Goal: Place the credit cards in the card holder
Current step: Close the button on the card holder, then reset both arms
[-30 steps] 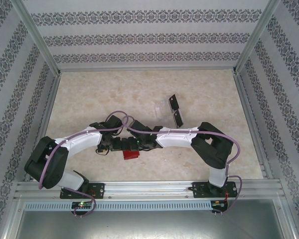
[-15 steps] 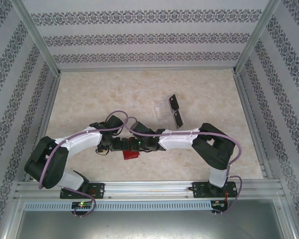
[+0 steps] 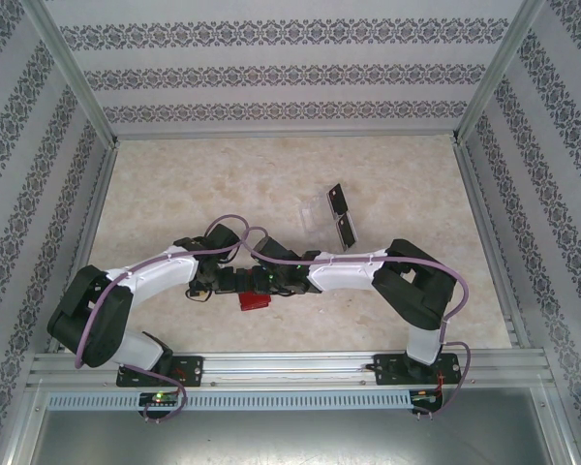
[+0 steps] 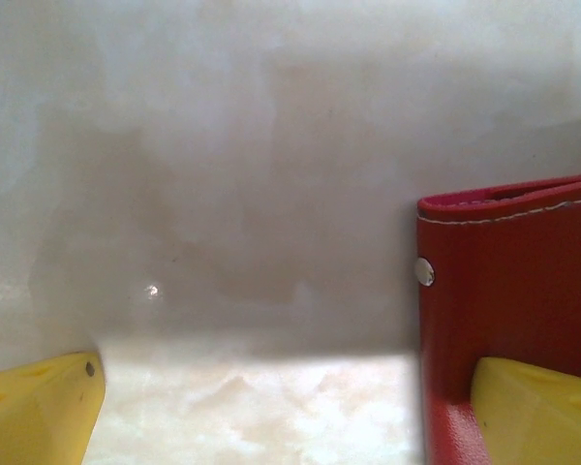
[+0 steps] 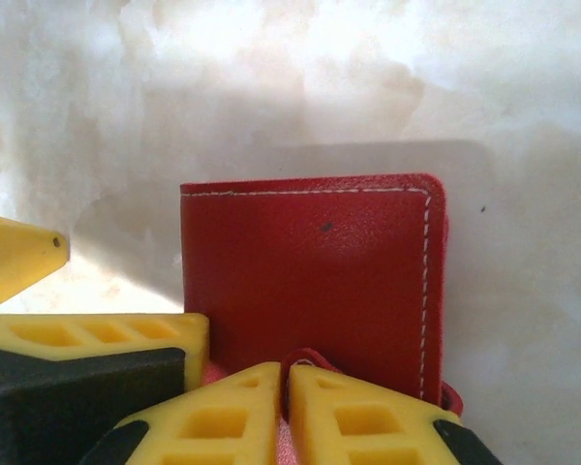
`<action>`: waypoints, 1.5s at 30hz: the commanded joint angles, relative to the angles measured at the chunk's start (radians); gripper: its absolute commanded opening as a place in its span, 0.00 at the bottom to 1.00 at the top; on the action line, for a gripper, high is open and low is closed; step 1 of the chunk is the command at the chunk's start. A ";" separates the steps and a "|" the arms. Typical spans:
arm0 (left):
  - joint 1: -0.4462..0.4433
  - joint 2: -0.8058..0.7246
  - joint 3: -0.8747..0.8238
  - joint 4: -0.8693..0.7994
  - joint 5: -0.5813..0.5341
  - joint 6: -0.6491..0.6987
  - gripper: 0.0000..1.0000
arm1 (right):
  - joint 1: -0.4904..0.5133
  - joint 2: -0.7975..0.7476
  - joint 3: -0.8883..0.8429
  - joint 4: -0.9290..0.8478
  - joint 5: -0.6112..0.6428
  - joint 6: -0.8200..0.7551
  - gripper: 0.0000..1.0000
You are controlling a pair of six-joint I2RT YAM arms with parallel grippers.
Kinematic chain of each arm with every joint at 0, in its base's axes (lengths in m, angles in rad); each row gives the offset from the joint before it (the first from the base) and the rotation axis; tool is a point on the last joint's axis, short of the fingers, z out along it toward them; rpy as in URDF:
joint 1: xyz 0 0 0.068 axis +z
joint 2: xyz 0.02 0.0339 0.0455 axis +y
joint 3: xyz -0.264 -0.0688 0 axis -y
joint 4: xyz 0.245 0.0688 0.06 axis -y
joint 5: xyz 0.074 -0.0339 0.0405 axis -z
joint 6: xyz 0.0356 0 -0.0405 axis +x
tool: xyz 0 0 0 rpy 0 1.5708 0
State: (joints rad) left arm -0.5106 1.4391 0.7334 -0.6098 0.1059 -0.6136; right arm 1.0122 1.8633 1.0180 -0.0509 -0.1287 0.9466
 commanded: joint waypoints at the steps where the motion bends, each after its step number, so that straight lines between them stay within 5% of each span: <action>1: -0.018 0.006 0.029 -0.005 0.077 0.015 0.97 | 0.009 0.142 -0.086 -0.237 0.088 0.011 0.17; 15: -0.018 0.000 0.026 -0.005 0.051 0.002 0.98 | 0.002 0.031 0.011 -0.270 0.084 -0.043 0.26; 25: -0.014 -0.016 0.071 -0.016 0.005 -0.009 1.00 | -0.006 -0.161 0.154 -0.345 0.107 -0.139 0.58; 31: 0.015 -0.063 0.157 -0.047 -0.058 0.005 1.00 | -0.036 -0.311 0.101 -0.365 0.154 -0.140 0.87; 35: 0.071 -0.130 0.225 -0.077 -0.134 0.037 1.00 | -0.102 -0.442 0.074 -0.415 0.233 -0.176 0.98; 39: 0.152 -0.220 0.259 -0.054 -0.235 0.096 1.00 | -0.211 -0.595 0.038 -0.421 0.355 -0.254 0.98; 45: 0.258 -0.341 0.166 0.192 -0.356 0.281 1.00 | -0.455 -0.794 -0.067 -0.345 0.590 -0.381 0.98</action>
State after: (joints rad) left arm -0.2775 1.1305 0.9524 -0.5503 -0.1486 -0.4690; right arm 0.6338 1.1282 1.0069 -0.4168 0.2874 0.6598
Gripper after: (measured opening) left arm 0.999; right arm 0.982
